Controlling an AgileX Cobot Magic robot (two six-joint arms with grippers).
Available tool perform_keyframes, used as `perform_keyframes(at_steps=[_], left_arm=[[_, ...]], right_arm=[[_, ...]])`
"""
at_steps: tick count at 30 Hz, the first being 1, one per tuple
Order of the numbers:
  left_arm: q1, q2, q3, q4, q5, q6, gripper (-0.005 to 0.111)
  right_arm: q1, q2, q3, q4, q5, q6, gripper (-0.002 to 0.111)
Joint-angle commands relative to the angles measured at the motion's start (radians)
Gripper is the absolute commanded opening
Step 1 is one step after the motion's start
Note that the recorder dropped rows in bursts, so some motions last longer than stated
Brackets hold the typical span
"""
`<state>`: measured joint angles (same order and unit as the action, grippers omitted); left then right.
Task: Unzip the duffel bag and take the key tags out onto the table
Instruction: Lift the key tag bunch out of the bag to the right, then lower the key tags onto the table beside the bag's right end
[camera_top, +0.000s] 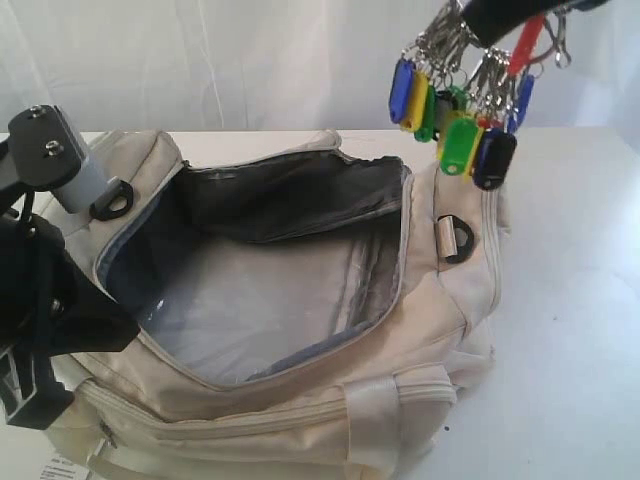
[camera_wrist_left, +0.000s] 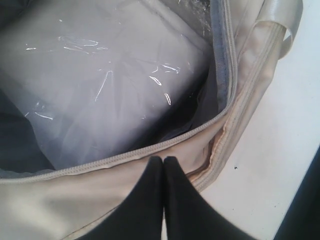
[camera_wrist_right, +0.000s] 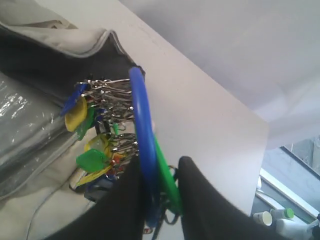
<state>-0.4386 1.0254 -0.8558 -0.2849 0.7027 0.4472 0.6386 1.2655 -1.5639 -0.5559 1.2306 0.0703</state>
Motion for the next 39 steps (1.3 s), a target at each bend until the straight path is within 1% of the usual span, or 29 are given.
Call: perform_keyframes(at_steps=[1, 6, 8, 11, 19, 23, 30, 34, 39], left_arm=[[-0.005, -0.003, 0.008, -0.014, 0.022, -0.007, 0.000], [-0.005, -0.003, 0.008, -0.014, 0.024, -0.007, 0.000], [-0.005, -0.003, 0.008, -0.014, 0.024, -0.007, 0.000], [-0.005, -0.003, 0.008, -0.014, 0.024, -0.007, 0.000], [-0.005, -0.003, 0.008, -0.014, 0.024, -0.007, 0.000], [-0.005, -0.003, 0.008, -0.016, 0.023, -0.005, 0.000], [-0.005, -0.003, 0.008, -0.016, 0.023, -0.005, 0.000], [-0.005, -0.003, 0.008, -0.018, 0.023, -0.005, 0.000], [-0.005, -0.003, 0.008, -0.020, 0.023, -0.005, 0.000]], right_arm=[[-0.011, -0.064, 0.116, -0.042, -0.009, 0.034, 0.000], [-0.014, -0.089, 0.246, -0.224, -0.009, 0.173, 0.000], [-0.034, -0.096, 0.295, -0.235, -0.009, 0.197, 0.000], [-0.094, -0.097, 0.381, -0.202, -0.010, 0.199, 0.000], [-0.329, -0.092, 0.569, -0.052, -0.265, 0.195, 0.000], [-0.395, -0.042, 0.631, -0.018, -0.324, 0.168, 0.000], [-0.412, 0.075, 0.662, 0.088, -0.431, 0.149, 0.000], [-0.412, 0.139, 0.670, 0.169, -0.498, 0.081, 0.000], [-0.412, 0.204, 0.670, 0.341, -0.562, -0.056, 0.000]])
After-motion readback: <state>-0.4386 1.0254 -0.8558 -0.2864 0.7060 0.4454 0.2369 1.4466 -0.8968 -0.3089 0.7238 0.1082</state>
